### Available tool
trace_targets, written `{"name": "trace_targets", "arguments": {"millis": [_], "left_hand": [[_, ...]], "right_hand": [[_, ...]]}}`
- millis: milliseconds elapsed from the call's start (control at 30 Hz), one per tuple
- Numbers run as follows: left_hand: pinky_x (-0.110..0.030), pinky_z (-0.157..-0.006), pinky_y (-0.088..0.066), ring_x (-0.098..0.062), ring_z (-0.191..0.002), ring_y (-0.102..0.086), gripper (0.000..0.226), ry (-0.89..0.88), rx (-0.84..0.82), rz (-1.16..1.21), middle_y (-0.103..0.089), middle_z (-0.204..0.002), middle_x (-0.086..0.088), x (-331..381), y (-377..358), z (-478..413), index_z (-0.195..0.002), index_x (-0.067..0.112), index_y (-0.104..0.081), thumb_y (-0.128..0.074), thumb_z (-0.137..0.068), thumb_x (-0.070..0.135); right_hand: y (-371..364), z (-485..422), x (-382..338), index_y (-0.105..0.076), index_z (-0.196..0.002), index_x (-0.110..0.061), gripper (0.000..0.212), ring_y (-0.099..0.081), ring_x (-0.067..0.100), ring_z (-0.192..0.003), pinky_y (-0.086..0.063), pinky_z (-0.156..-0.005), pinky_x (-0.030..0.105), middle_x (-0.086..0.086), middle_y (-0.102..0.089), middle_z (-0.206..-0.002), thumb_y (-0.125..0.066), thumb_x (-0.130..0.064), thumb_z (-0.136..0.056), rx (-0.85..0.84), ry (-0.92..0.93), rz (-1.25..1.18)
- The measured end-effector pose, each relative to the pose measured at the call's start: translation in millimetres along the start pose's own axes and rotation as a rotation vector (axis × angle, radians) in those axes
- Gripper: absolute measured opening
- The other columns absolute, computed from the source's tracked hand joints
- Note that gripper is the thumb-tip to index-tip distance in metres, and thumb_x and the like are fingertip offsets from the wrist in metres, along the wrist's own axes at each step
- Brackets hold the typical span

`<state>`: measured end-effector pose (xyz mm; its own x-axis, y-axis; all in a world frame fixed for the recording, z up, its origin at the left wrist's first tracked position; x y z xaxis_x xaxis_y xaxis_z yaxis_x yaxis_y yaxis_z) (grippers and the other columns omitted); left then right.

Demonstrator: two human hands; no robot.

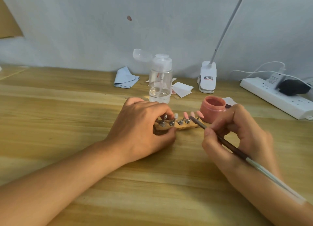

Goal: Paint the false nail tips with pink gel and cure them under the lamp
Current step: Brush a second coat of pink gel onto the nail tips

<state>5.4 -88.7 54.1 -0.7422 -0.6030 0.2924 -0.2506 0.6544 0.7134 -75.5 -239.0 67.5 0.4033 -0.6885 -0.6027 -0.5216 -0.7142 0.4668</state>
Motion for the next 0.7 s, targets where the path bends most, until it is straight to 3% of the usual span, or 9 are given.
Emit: {"name": "trace_targets", "arguments": {"millis": [200,400,533,700], "left_hand": [[-0.028,-0.089,-0.035,0.007,-0.071,-0.049,0.023,0.0,-0.004,0.007,-0.059,-0.079,0.025,-0.3,-0.1,0.0,-0.088,0.035,-0.065,-0.056,-0.075,0.052],[-0.027,-0.089,-0.034,0.008,-0.07,-0.048,0.022,0.005,-0.009,0.007,-0.058,-0.078,0.026,0.4,-0.2,0.6,-0.088,0.037,-0.063,-0.055,-0.075,0.053],[-0.027,-0.089,-0.034,0.007,-0.07,-0.049,0.025,0.018,-0.012,0.003,-0.059,-0.078,0.025,-0.8,0.2,0.1,-0.088,0.034,-0.065,-0.055,-0.075,0.053],[-0.027,-0.091,-0.034,0.002,-0.074,-0.055,0.022,0.051,-0.059,-0.029,-0.061,-0.08,0.024,-2.8,-2.0,0.3,-0.089,0.035,-0.064,-0.057,-0.076,0.051]], "right_hand": [[-2.6,0.5,2.1,-0.052,-0.076,-0.019,0.018,-0.063,0.011,-0.074,-0.046,-0.067,0.033,-0.016,-0.065,-0.077,-0.069,-0.018,-0.074,-0.016,-0.013,-0.005],[-1.2,0.7,2.3,-0.051,-0.075,-0.02,0.015,-0.063,0.015,-0.07,-0.051,-0.071,0.04,-0.01,-0.063,-0.072,-0.066,-0.021,-0.071,-0.005,-0.016,0.006],[-0.8,0.7,4.4,-0.051,-0.074,-0.021,0.015,-0.062,0.015,-0.07,-0.048,-0.066,0.03,-0.008,-0.063,-0.072,-0.065,-0.022,-0.07,0.004,-0.037,0.006],[6.2,0.5,-0.1,-0.049,-0.081,-0.023,0.014,-0.059,0.018,-0.071,-0.05,-0.07,0.045,-0.01,-0.061,-0.077,-0.059,-0.031,-0.075,0.082,0.002,-0.061]]}}
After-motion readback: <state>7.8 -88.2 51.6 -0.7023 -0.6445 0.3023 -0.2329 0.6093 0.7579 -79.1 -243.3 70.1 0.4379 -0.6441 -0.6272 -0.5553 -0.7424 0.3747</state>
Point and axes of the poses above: each hand's wrist, its own z-axis away from the middle knuckle, its own y-axis out of the back of the hand, x = y × z, the point moved 8 cm from there along -z, towards the middle knuckle
